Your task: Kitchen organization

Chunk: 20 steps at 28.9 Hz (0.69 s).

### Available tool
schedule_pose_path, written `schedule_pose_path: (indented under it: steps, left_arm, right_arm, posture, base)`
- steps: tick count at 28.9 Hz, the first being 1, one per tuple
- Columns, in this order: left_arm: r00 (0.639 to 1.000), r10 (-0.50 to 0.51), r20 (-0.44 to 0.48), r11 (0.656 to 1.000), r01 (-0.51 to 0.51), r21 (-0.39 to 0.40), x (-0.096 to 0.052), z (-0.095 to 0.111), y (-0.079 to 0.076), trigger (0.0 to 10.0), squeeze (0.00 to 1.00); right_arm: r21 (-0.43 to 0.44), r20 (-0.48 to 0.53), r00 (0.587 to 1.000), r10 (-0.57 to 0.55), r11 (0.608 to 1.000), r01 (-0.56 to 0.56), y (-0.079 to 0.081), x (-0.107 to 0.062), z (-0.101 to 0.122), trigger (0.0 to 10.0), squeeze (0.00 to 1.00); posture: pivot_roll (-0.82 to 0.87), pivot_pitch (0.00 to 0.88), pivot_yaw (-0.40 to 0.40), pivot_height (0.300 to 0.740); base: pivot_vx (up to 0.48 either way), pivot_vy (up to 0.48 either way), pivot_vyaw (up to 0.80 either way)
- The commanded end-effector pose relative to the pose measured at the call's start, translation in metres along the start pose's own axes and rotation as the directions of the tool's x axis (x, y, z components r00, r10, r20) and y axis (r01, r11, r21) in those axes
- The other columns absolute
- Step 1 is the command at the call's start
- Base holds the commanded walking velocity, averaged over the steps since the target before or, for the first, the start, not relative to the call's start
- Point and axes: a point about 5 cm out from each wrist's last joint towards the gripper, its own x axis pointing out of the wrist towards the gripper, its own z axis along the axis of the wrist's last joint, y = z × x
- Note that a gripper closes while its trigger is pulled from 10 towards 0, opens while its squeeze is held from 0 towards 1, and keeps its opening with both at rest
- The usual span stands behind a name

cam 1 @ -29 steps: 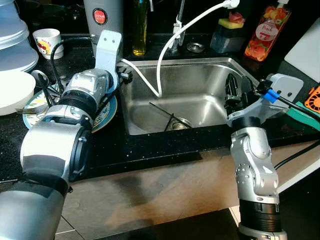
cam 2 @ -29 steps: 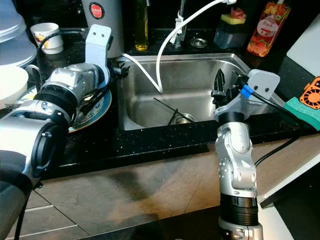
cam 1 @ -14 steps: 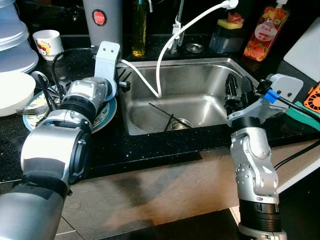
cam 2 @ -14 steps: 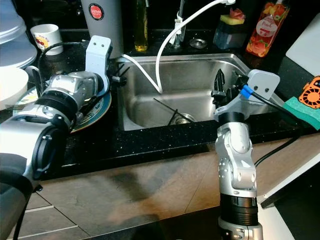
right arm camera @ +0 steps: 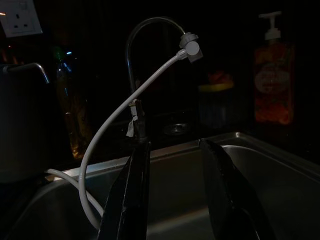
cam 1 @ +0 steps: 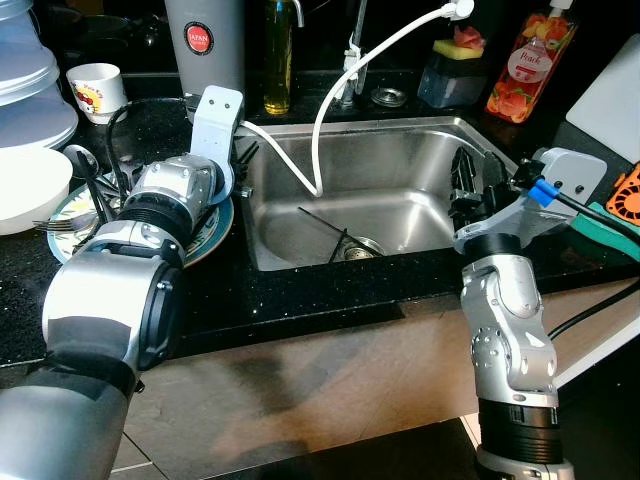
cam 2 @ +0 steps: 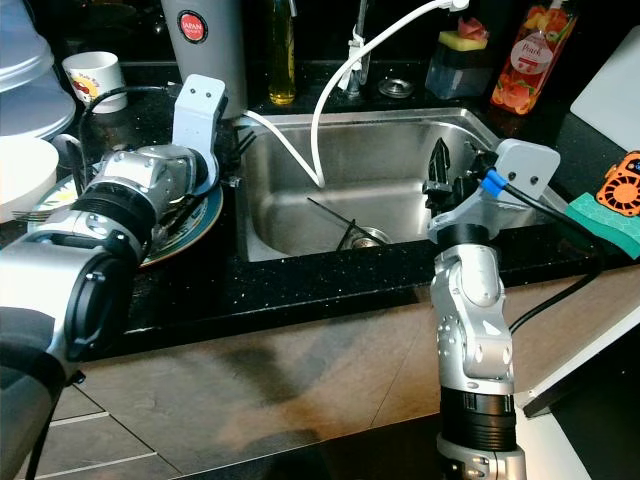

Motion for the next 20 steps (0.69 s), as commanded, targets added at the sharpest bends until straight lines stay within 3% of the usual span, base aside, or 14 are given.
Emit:
schedule_pose_path:
  steps: [1,5,7,8,9,10,11,13,14,16,18,19,20]
  left_arm:
    - [0.999,-0.04,0.01,0.999,0.04,-0.009,0.002,0.003,-0.011,0.0,0.0]
    - [0.996,-0.07,0.05,0.997,0.072,-0.034,0.001,0.014,-0.018,0.0,0.0]
    - [0.981,-0.124,0.147,0.99,0.133,-0.054,-0.002,0.036,-0.03,0.0,0.0]
    - [0.924,-0.159,0.348,0.981,0.187,-0.051,-0.011,0.074,-0.042,0.0,0.0]
    - [0.924,-0.159,0.348,0.981,0.187,-0.051,-0.011,0.074,-0.042,0.0,0.0]
    - [0.897,-0.163,0.411,0.978,0.203,-0.055,-0.016,0.086,-0.045,4.8,0.0]
    - [0.793,-0.177,0.583,0.969,0.243,-0.036,-0.03,0.119,-0.056,10.0,0.0]
    - [0.718,-0.219,0.661,0.949,0.313,-0.025,-0.038,0.133,-0.07,10.0,0.0]
    - [0.696,-0.24,0.677,0.94,0.34,-0.016,-0.04,0.135,-0.076,10.0,0.0]
    - [0.685,-0.263,0.68,0.931,0.366,-0.008,-0.038,0.133,-0.088,10.0,0.0]
    - [0.718,-0.277,0.639,0.934,0.358,0.002,-0.03,0.121,-0.099,10.0,0.0]
    - [0.718,-0.277,0.639,0.934,0.358,0.002,-0.03,0.121,-0.099,10.0,0.0]
    - [0.842,-0.206,0.498,0.977,0.153,0.146,-0.01,0.085,-0.108,10.0,0.0]
  right_arm:
    - [0.004,0.003,1.0,-0.013,1.0,0.013,-0.003,0.001,0.0,10.0,0.0]
    - [0.003,0.003,1.0,-0.013,1.0,0.013,-0.004,0.001,0.0,10.0,0.0]
    - [0.002,0.003,1.0,-0.013,1.0,0.013,-0.004,0.001,0.001,10.0,0.0]
    - [-0.001,0.003,1.0,-0.014,1.0,0.014,-0.005,0.0,0.001,10.0,0.0]
    - [-0.001,0.003,1.0,-0.014,1.0,0.014,-0.005,0.0,0.001,10.0,0.0]
    - [-0.001,0.003,1.0,-0.014,1.0,0.014,-0.006,0.0,0.001,10.0,0.0]
    - [-0.003,0.003,1.0,-0.013,1.0,0.013,-0.005,0.001,0.001,10.0,0.0]
    - [-0.004,0.004,1.0,-0.012,1.0,0.012,-0.005,0.001,0.001,10.0,0.0]
    - [-0.004,0.004,1.0,-0.012,1.0,0.012,-0.005,0.001,0.001,10.0,0.0]
    - [-0.003,0.005,1.0,-0.012,1.0,0.012,-0.004,0.001,0.001,10.0,0.0]
    - [-0.003,0.006,1.0,-0.011,1.0,0.011,-0.004,0.001,0.002,10.0,0.0]
    - [-0.003,0.006,1.0,-0.011,1.0,0.011,-0.004,0.001,0.002,10.0,0.0]
    - [-0.004,0.007,1.0,-0.011,1.0,0.011,-0.004,0.001,0.002,10.0,0.0]
  posture:
    - [0.06,0.04,-0.02,0.74]
    - [0.05,0.042,-0.022,0.74]
    - [0.05,0.045,-0.026,0.74]
    - [0.05,0.046,-0.028,0.74]
    - [0.05,0.046,-0.028,0.74]
    - [0.05,0.046,-0.028,0.74]
    - [0.04,0.046,-0.029,0.74]
    - [0.04,0.043,-0.027,0.74]
    - [0.04,0.043,-0.027,0.74]
    - [0.04,0.043,-0.027,0.74]
    - [0.03,0.043,-0.024,0.74]
    - [0.03,0.043,-0.024,0.74]
    - [0.03,0.043,-0.024,0.74]
  base:
    - [0.0,0.0,0.0]
    - [0.0,0.0,0.0]
    - [0.0,0.0,0.0]
    - [0.0,0.0,0.0]
    - [0.0,0.0,0.0]
    - [0.0,0.0,0.0]
    - [0.0,0.0,0.0]
    - [0.0,0.0,0.0]
    - [0.0,0.0,0.0]
    - [0.0,0.0,0.0]
    - [0.0,0.0,0.0]
    - [0.0,0.0,0.0]
    - [0.0,0.0,0.0]
